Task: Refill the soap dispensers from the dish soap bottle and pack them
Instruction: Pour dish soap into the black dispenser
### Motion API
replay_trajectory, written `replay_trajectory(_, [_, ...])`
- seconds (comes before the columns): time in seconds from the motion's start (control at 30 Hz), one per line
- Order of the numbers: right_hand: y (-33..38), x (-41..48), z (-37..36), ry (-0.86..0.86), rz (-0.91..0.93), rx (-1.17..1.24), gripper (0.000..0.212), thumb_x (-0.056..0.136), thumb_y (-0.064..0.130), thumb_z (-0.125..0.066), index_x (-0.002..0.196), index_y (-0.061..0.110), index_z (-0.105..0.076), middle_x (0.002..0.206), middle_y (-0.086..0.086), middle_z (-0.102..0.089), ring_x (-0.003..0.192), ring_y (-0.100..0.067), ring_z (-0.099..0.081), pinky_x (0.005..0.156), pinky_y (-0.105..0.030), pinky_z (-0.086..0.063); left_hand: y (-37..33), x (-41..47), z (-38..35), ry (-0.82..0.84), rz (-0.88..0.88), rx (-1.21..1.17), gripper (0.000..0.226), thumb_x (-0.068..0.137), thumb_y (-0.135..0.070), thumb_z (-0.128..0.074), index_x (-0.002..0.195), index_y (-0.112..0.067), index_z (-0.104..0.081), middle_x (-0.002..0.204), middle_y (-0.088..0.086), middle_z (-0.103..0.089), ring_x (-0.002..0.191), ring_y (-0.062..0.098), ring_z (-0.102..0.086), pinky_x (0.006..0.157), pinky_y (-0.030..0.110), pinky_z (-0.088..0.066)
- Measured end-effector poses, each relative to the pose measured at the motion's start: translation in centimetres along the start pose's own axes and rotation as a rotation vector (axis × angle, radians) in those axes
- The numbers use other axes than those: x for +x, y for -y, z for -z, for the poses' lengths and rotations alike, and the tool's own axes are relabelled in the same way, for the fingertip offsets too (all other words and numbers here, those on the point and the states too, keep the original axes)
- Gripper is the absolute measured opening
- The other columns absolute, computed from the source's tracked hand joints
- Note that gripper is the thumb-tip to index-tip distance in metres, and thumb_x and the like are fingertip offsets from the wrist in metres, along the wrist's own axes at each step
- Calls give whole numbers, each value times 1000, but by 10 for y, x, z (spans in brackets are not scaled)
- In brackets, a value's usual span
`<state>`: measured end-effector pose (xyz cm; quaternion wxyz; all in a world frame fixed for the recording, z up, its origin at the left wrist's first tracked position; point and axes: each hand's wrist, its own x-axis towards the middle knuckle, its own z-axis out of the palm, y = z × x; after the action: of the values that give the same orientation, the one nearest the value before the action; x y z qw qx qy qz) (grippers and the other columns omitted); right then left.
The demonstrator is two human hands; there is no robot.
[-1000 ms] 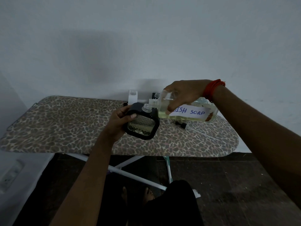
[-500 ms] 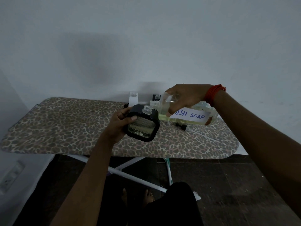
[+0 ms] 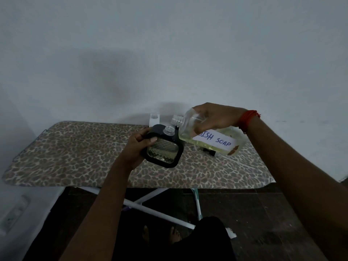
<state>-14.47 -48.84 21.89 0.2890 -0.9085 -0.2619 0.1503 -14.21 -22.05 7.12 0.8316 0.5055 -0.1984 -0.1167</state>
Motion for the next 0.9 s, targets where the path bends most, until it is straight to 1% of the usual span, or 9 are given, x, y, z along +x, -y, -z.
replay_trajectory(0.13, [-2,-4,-5,-78,49,157,36,74,40,-79,105,24,-69,96,-34,-61,74,-32,-55,67,-47,-41,-6,1,-5,-3,-21,3,51,59,-33,-91,105,-19,-75,100,6,-73,95,22,-68,78,35,-57])
replay_trajectory(0.23, [-7,-6,-9,-110,97,261,31,85,21,-76,114,20,-67,103,-35,-62,79,-29,-60,70,-45,-42,-10,3,-5,-34,-48,-20,28,71,-16,-80,98,-20,-77,94,2,-74,91,18,-70,76,32,-57])
replay_trajectory(0.3, [-10,-6,-13,-135,125,303,32,86,19,-75,116,20,-65,105,-33,-64,82,-30,-62,71,-43,-45,-11,5,-4,-31,-68,-36,34,68,-19,-85,101,-19,-77,97,3,-74,93,19,-70,78,33,-57])
replay_trajectory(0.37, [-12,-7,-18,-193,126,351,33,85,19,-75,117,18,-65,105,-27,-69,84,-27,-66,71,-38,-49,-13,6,-1,-49,-64,-51,51,58,-31,-92,105,-18,-76,103,5,-73,99,22,-68,81,36,-57])
replay_trajectory(0.43, [-16,-6,-26,-275,103,427,35,81,23,-76,114,19,-65,99,-13,-74,84,-19,-69,70,-28,-52,-13,6,4,-61,-62,-66,57,56,-34,-94,107,-17,-75,108,6,-72,103,25,-67,84,39,-56])
replay_trajectory(0.53, [-29,-1,-41,-450,89,521,28,85,13,-77,108,24,-66,98,9,-76,87,-8,-71,74,-23,-54,-17,2,5,-59,-70,-54,54,56,-34,-93,105,-19,-76,107,5,-73,103,23,-68,82,37,-57])
replay_trajectory(0.63, [-51,8,-59,-648,35,588,35,83,12,-80,114,21,-66,109,7,-75,97,-10,-72,80,-23,-56,-20,-5,7,-78,-81,-44,52,56,-35,-92,103,-20,-76,105,3,-74,101,21,-69,81,36,-58])
replay_trajectory(0.73, [-76,16,-78,-757,-32,588,50,77,17,-86,122,16,-63,115,2,-73,101,-10,-71,86,-28,-58,-23,-10,16,-103,-84,-65,57,60,-32,-90,112,-16,-72,110,6,-72,106,24,-67,85,39,-57])
replay_trajectory(0.9, [-102,28,-112,-693,-113,592,46,75,13,-87,113,29,-66,110,9,-73,98,-6,-71,87,-33,-57,-25,-16,26,-123,-88,-63,50,71,-26,-84,116,-14,-68,114,7,-70,110,25,-64,88,41,-55])
